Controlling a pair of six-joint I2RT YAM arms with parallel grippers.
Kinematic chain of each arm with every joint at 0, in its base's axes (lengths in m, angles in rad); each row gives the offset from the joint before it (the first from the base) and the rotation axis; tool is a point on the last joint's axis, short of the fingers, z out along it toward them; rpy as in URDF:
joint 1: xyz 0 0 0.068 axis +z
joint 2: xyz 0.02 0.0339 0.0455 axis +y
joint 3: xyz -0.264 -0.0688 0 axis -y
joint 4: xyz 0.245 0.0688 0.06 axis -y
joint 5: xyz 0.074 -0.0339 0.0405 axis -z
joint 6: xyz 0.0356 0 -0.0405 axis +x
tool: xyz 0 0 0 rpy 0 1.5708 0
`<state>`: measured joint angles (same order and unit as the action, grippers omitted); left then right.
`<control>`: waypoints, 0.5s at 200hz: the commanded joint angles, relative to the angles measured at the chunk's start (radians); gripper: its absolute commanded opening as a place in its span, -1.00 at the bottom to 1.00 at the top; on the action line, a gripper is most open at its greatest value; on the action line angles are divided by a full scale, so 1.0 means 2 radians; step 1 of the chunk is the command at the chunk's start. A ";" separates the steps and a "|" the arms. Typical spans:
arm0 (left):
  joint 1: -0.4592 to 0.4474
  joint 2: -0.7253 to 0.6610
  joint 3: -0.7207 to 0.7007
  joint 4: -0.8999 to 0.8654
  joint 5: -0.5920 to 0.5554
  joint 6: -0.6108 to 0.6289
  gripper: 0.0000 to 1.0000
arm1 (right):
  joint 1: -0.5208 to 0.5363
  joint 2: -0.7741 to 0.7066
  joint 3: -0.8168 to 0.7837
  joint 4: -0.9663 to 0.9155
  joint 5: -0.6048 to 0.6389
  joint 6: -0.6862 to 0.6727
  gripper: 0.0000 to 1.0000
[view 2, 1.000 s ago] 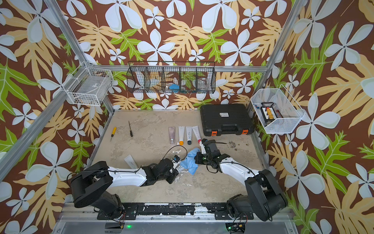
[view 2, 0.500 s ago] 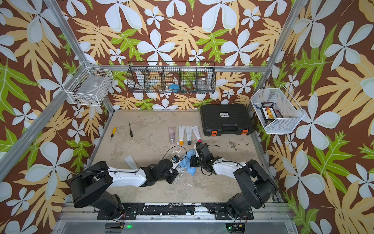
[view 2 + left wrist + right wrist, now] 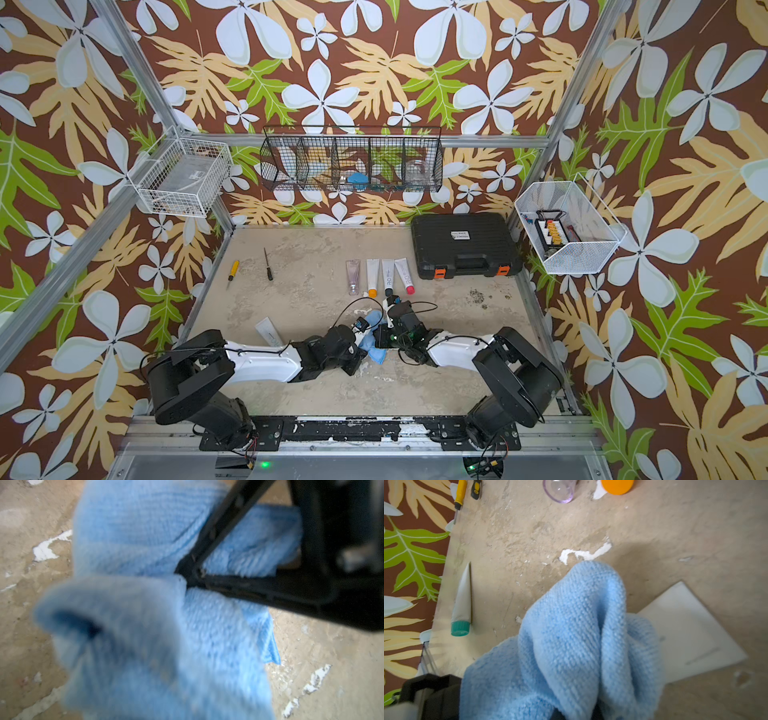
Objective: Wipe the surface of the toothpaste tube
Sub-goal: Wipe the dirt from the toothpaste tube.
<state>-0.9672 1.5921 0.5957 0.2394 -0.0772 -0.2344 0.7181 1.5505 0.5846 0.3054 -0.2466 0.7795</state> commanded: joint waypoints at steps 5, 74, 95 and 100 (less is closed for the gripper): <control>0.003 0.004 0.000 0.013 0.013 0.003 -0.68 | 0.010 0.010 0.001 -0.037 -0.052 0.016 -1.00; 0.003 0.002 -0.002 0.012 0.015 0.004 -0.68 | 0.006 0.038 0.009 -0.057 -0.010 -0.015 -1.00; 0.004 0.001 -0.002 0.012 0.013 0.004 -0.68 | 0.001 0.033 0.008 -0.071 0.007 -0.026 -1.00; 0.004 0.001 -0.002 0.012 0.014 0.004 -0.68 | -0.001 0.030 0.007 -0.073 0.011 -0.029 -1.00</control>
<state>-0.9623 1.5921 0.5953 0.2424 -0.0673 -0.2344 0.7254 1.6100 0.6090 0.3408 -0.2806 0.7654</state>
